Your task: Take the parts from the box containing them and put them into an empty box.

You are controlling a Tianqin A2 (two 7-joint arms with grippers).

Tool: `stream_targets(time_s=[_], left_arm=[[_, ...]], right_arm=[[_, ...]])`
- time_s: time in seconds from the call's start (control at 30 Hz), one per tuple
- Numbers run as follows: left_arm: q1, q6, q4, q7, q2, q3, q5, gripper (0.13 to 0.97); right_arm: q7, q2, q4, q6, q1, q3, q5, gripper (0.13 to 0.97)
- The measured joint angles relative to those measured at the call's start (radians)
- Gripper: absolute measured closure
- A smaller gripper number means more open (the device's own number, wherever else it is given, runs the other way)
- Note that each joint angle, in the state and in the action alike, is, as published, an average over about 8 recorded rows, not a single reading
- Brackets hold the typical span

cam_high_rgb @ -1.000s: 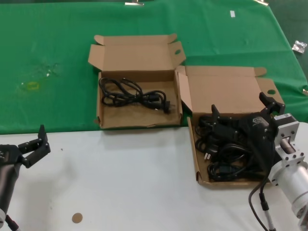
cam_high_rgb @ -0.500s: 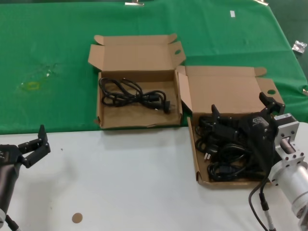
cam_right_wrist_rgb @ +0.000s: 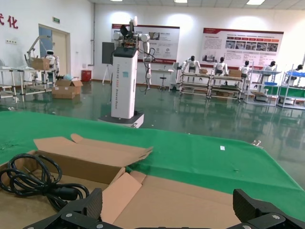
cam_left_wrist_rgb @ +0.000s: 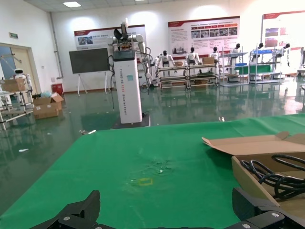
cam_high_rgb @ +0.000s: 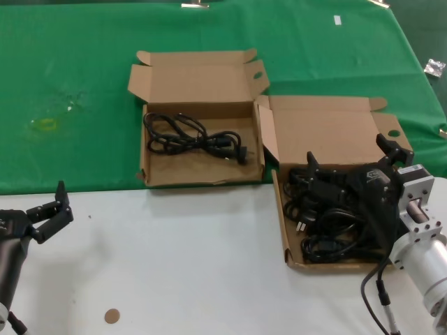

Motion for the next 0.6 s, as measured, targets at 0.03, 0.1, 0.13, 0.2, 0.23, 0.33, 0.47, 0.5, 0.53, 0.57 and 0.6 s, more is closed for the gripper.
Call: stream_targets(time_s=[0.03, 0.1, 0.13, 0.2, 0.23, 0.33, 0.47, 0.5, 0.53, 0.57, 0.6], left_arm=[[0.000, 0.000, 0.000, 0.000, 0.000, 0.000, 0.000, 0.132], [0.000, 0.000, 0.000, 0.000, 0.000, 0.000, 0.000, 0.132], [0.000, 0.000, 0.000, 0.000, 0.000, 0.000, 0.000, 0.132], [0.000, 0.000, 0.000, 0.000, 0.000, 0.000, 0.000, 0.132], [0.000, 0.000, 0.000, 0.000, 0.000, 0.000, 0.000, 0.132], [0.000, 0.000, 0.000, 0.000, 0.000, 0.000, 0.000, 0.132], [0.000, 0.000, 0.000, 0.000, 0.000, 0.000, 0.000, 0.132], [0.000, 0.000, 0.000, 0.000, 0.000, 0.000, 0.000, 0.132], [0.000, 0.000, 0.000, 0.000, 0.000, 0.000, 0.000, 0.132], [0.000, 0.000, 0.000, 0.000, 0.000, 0.000, 0.000, 0.132], [0.000, 0.000, 0.000, 0.000, 0.000, 0.000, 0.000, 0.132]], right_arm=[[0.000, 0.000, 0.000, 0.000, 0.000, 0.000, 0.000, 0.129], [0.000, 0.000, 0.000, 0.000, 0.000, 0.000, 0.000, 0.129], [0.000, 0.000, 0.000, 0.000, 0.000, 0.000, 0.000, 0.129], [0.000, 0.000, 0.000, 0.000, 0.000, 0.000, 0.000, 0.129], [0.000, 0.000, 0.000, 0.000, 0.000, 0.000, 0.000, 0.129], [0.000, 0.000, 0.000, 0.000, 0.000, 0.000, 0.000, 0.129], [0.000, 0.000, 0.000, 0.000, 0.000, 0.000, 0.000, 0.129], [0.000, 0.000, 0.000, 0.000, 0.000, 0.000, 0.000, 0.129], [0.000, 0.000, 0.000, 0.000, 0.000, 0.000, 0.000, 0.129], [0.000, 0.000, 0.000, 0.000, 0.000, 0.000, 0.000, 0.129], [0.000, 0.000, 0.000, 0.000, 0.000, 0.000, 0.000, 0.129]])
